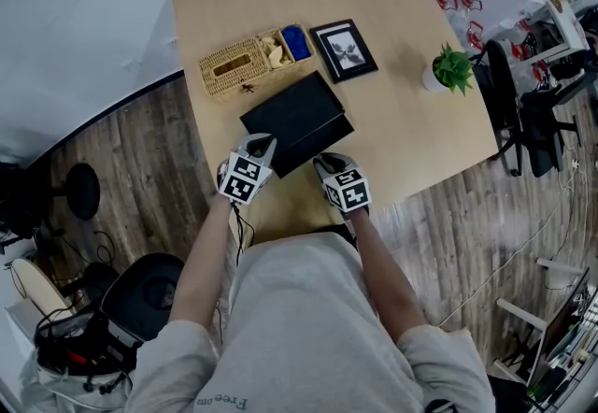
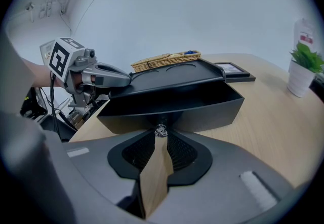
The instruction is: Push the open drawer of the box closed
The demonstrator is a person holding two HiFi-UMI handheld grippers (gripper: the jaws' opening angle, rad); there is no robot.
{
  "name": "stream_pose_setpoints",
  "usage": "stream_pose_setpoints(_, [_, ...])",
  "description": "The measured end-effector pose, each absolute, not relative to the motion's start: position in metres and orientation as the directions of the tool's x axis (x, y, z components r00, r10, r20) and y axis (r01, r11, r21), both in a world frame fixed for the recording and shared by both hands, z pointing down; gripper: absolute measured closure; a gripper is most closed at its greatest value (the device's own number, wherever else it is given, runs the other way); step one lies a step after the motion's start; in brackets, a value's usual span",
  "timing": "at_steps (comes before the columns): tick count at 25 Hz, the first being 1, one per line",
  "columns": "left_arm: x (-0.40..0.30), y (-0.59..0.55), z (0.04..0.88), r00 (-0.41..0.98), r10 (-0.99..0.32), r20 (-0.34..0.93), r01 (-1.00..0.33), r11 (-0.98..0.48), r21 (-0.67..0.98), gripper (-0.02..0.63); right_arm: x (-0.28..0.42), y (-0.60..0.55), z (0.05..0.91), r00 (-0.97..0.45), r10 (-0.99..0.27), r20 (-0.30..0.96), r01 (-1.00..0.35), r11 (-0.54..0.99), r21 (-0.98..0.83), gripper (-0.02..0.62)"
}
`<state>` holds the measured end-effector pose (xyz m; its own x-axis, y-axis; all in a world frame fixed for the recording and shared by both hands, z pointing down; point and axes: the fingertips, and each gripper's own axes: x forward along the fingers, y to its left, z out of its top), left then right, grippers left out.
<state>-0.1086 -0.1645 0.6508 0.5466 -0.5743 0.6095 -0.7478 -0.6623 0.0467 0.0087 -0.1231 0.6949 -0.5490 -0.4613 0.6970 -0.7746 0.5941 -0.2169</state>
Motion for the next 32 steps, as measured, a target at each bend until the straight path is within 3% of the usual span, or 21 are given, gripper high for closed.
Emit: stream_pose_setpoints(32, [-0.108, -0.165, 0.650, 0.553, -0.568, 0.609, -0.742, -0.669, 0.050, 0.554, -0.009, -0.150, 0.694, -0.553, -0.454, 0.698, -0.769, 0.601, -0.218, 0.518])
